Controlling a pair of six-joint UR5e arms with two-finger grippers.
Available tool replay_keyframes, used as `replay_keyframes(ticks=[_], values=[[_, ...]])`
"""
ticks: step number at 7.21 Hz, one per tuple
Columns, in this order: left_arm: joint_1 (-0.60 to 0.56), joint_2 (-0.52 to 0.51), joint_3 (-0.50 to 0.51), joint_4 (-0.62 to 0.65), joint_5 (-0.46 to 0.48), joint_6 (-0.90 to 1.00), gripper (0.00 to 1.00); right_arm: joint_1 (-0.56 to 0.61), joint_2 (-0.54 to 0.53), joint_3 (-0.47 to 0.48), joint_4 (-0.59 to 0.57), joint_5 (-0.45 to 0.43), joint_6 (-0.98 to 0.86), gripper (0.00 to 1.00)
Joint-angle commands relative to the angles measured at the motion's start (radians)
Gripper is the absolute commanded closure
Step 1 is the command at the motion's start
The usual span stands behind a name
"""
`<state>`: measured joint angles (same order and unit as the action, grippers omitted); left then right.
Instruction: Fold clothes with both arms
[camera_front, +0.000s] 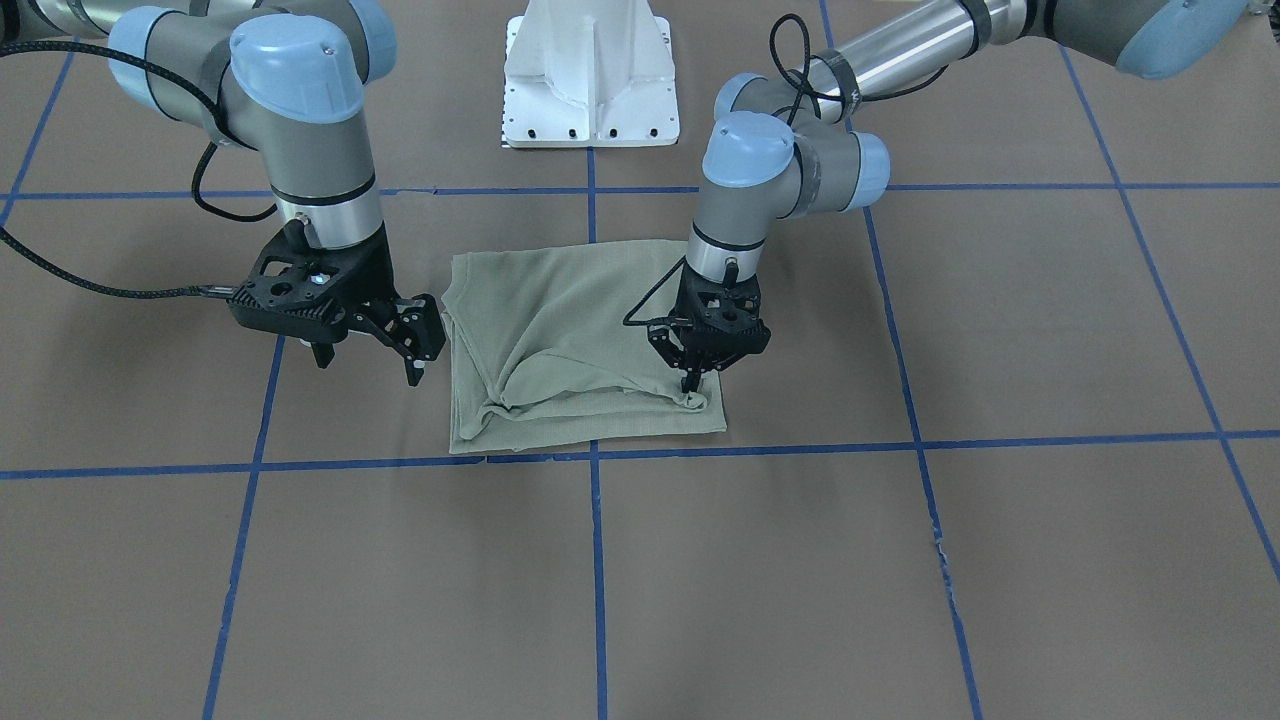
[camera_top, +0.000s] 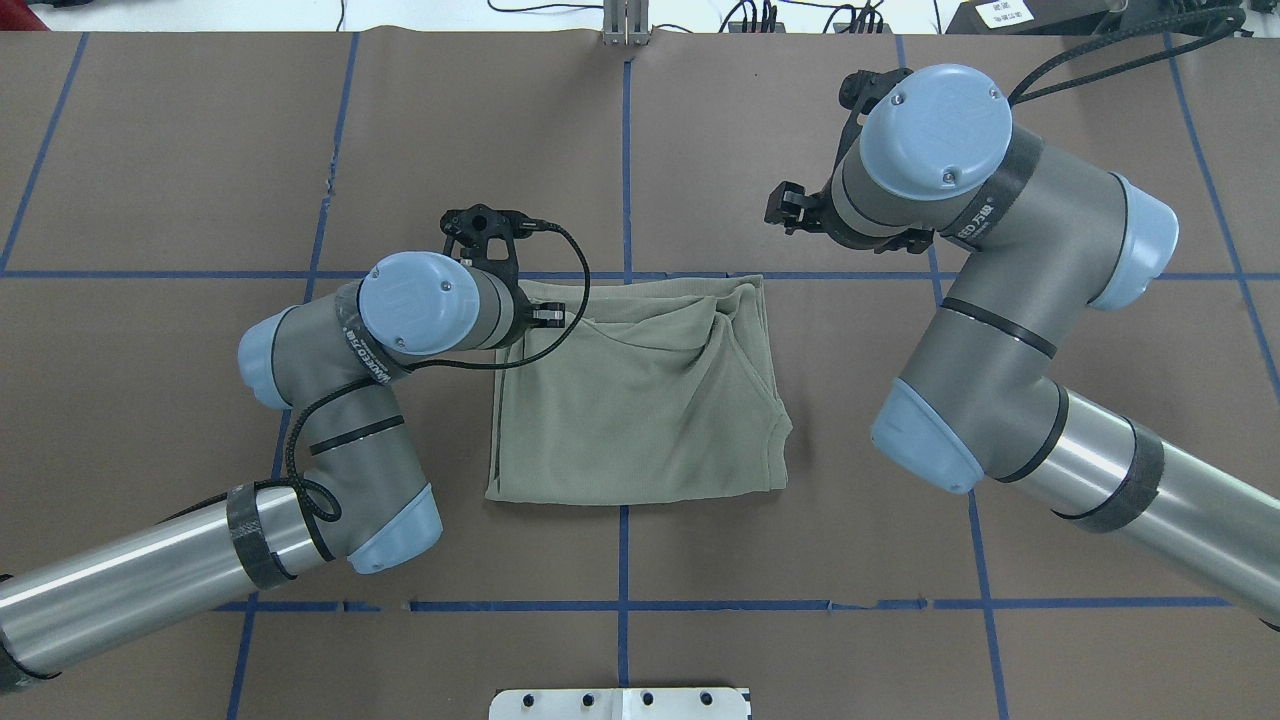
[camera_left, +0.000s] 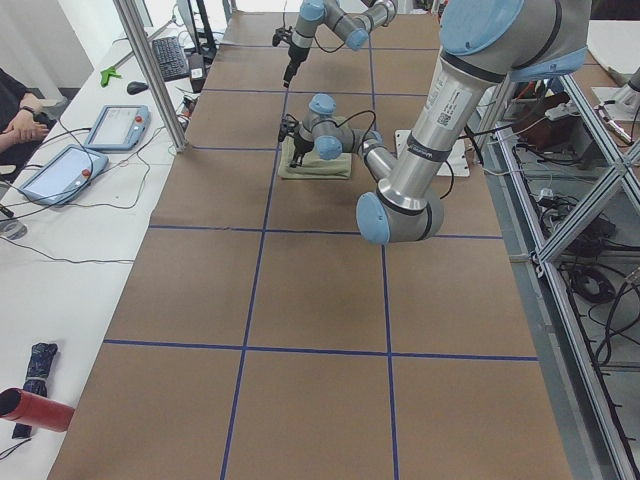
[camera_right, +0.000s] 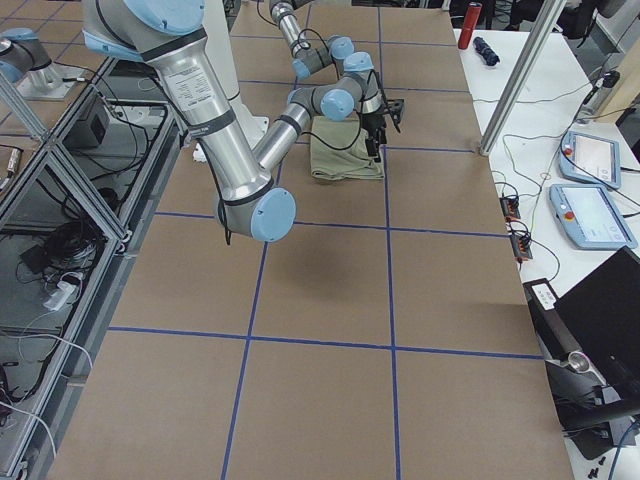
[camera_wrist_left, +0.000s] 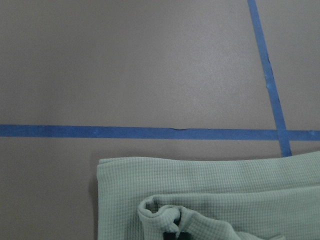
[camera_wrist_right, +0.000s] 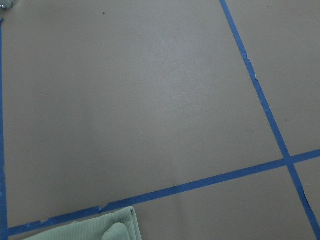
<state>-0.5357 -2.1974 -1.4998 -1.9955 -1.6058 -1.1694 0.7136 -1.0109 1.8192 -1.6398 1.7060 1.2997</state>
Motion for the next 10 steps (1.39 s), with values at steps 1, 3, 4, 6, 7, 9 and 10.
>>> replay_keyframes(ticks=[1, 3, 4, 6, 7, 9, 10], values=[[-0.021, 0.021, -0.004, -0.017, -0.002, 0.031, 1.00, -0.002, 0.000, -0.001, 0.000, 0.000, 0.001, 0.00], [-0.023, 0.022, -0.004, -0.019, -0.002, 0.031, 1.00, -0.003, 0.000, -0.006, 0.003, 0.000, 0.000, 0.00], [-0.027, 0.036, -0.014, -0.019, -0.003, 0.033, 1.00, -0.003, 0.000, -0.006, 0.005, 0.001, 0.000, 0.00], [-0.038, 0.051, -0.023, -0.020, -0.003, 0.062, 0.90, -0.003, 0.000, -0.008, 0.005, 0.003, -0.003, 0.00], [-0.047, 0.068, -0.054, -0.020, -0.006, 0.082, 0.01, 0.000, 0.000, -0.011, 0.000, 0.007, -0.051, 0.00], [-0.113, 0.137, -0.181, 0.018, -0.111, 0.161, 0.00, 0.082, -0.017, -0.017, -0.005, 0.119, -0.210, 0.00], [-0.154, 0.189, -0.276, 0.079, -0.150, 0.259, 0.00, 0.157, -0.050, -0.017, -0.006, 0.212, -0.346, 0.00]])
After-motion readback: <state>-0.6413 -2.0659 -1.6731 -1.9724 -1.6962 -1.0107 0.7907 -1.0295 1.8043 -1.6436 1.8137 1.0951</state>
